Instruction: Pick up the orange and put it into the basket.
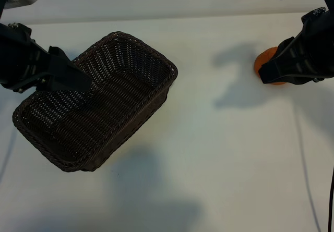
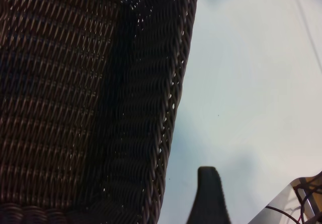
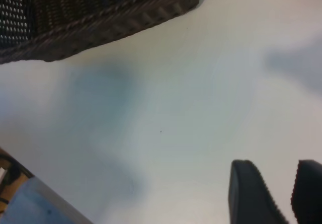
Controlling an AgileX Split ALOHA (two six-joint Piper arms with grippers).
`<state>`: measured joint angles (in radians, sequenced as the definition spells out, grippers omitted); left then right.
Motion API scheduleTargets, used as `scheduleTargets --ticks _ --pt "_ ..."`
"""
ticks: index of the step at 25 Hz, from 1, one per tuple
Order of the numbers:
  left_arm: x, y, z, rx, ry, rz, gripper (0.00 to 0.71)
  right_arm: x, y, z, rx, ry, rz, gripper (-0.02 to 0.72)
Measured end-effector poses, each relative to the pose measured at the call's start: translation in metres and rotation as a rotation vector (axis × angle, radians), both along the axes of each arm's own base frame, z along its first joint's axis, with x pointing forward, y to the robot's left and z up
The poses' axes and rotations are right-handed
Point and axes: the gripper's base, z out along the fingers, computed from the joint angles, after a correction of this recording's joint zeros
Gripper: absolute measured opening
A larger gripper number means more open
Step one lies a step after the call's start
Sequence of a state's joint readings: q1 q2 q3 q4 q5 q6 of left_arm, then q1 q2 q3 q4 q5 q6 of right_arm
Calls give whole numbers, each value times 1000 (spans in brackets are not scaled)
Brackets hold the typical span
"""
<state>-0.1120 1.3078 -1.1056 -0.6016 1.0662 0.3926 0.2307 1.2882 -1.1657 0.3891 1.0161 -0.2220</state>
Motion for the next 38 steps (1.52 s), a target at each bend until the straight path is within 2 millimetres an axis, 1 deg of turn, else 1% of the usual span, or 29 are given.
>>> scheduleTargets --ticks 31,33,35,38 --pt "1 1 1 6 -13 17 570 1 1 1 22 -8 -6 248" --pt "-3 4 3 28 -10 35 570 1 1 1 23 -9 -7 248" --pt "-10 11 11 53 -15 88 570 1 1 1 23 -11 -8 248" --pt "-21 29 22 90 -24 210 570 1 1 1 23 -12 -8 248"
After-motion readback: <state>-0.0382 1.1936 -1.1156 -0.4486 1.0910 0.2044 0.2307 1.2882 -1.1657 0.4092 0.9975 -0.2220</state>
